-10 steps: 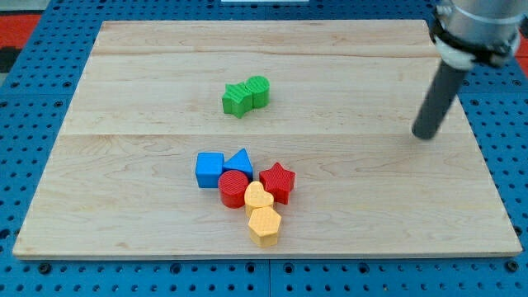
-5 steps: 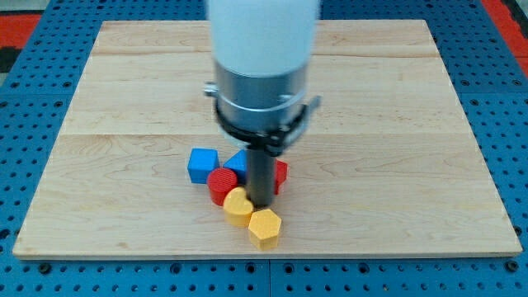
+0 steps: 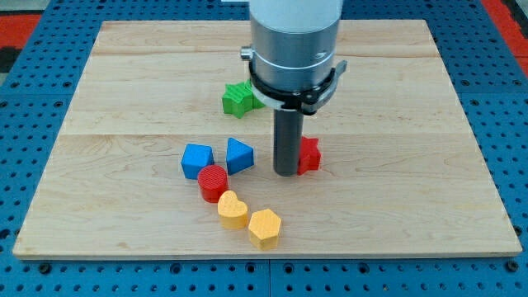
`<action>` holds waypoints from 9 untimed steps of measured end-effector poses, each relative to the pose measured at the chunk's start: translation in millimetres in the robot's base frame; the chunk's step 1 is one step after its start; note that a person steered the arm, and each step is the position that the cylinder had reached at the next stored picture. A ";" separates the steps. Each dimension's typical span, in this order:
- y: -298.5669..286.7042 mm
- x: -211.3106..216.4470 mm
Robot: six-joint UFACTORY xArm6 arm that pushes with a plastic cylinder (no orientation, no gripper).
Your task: Push red star towards top center
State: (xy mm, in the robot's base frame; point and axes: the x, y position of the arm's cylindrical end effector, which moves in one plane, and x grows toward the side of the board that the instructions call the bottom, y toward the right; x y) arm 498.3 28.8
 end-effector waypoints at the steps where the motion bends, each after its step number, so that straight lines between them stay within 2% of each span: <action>1: 10.9 -15.4; 5: 94.8 -53.7; 7: 153.0 -56.4; 9: 162.1 -98.0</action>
State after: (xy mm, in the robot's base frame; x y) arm 400.3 190.9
